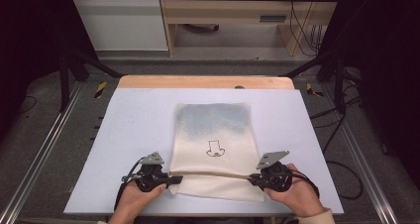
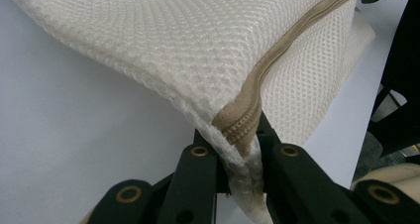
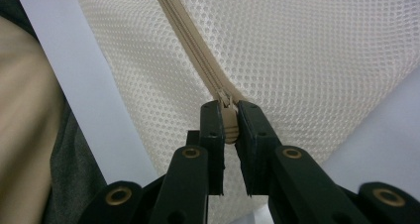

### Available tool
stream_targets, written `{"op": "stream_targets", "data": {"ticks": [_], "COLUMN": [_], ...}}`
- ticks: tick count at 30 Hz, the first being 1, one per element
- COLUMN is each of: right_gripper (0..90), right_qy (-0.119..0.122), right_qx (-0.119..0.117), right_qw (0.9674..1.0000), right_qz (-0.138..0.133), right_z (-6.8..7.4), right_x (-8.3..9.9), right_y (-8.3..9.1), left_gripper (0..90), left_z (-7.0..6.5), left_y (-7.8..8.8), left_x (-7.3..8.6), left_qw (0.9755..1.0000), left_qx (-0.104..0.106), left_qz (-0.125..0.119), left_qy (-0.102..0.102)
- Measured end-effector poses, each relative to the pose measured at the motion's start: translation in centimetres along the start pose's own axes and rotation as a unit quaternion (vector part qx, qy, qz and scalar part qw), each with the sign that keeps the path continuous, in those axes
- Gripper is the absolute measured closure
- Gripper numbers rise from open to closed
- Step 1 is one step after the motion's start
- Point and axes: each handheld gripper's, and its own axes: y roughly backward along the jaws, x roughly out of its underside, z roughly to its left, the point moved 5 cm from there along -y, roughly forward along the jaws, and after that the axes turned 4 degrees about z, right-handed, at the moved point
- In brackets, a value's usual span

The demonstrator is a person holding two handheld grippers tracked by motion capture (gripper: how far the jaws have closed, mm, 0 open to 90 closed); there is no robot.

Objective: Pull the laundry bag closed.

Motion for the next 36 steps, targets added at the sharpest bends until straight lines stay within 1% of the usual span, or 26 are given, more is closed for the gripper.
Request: {"op": "stream_targets", "data": {"ticks": [15, 16, 19, 22, 23, 25, 36], "right_gripper": [82.1, 82.1, 82.1, 82.1, 82.0, 82.1, 82.1], "right_qy": [-0.002, -0.007, -0.003, -0.009, -0.006, -0.011, -0.017], "right_qx": [0.003, 0.003, 0.003, 0.004, 0.004, 0.006, 0.010], "right_qw": [1.0000, 1.0000, 1.0000, 1.0000, 1.0000, 0.9999, 0.9998], "right_qz": [0.004, 0.006, 0.003, 0.002, 0.001, -0.001, -0.003], "right_z": [-0.2, -0.2, -0.3, -0.4, -0.4, -0.5, -0.8], "right_x": [0.3, 0.4, 0.5, 0.6, 0.6, 0.7, 1.2], "right_y": [0.1, 0.1, 0.1, 0.3, 0.3, 0.4, 0.9], "left_gripper": [84.1, 84.1, 84.1, 84.1, 84.1, 84.1, 84.1], "left_z": [0.1, 0.1, 0.1, 0.1, 0.1, 0.2, 0.2], "left_y": [0.3, 0.3, 0.3, 0.4, 0.4, 0.4, 0.5], "left_x": [-0.1, -0.2, -0.2, -0.2, -0.2, -0.2, -0.2], "left_qw": [1.0000, 1.0000, 1.0000, 1.0000, 1.0000, 1.0000, 1.0000], "left_qx": [-0.001, -0.001, -0.001, -0.001, -0.001, -0.001, -0.002], "left_qz": [-0.004, -0.004, -0.004, -0.005, -0.004, -0.005, -0.007], "left_qy": [-0.001, -0.001, -0.001, -0.001, -0.001, 0.000, 0.000]}}
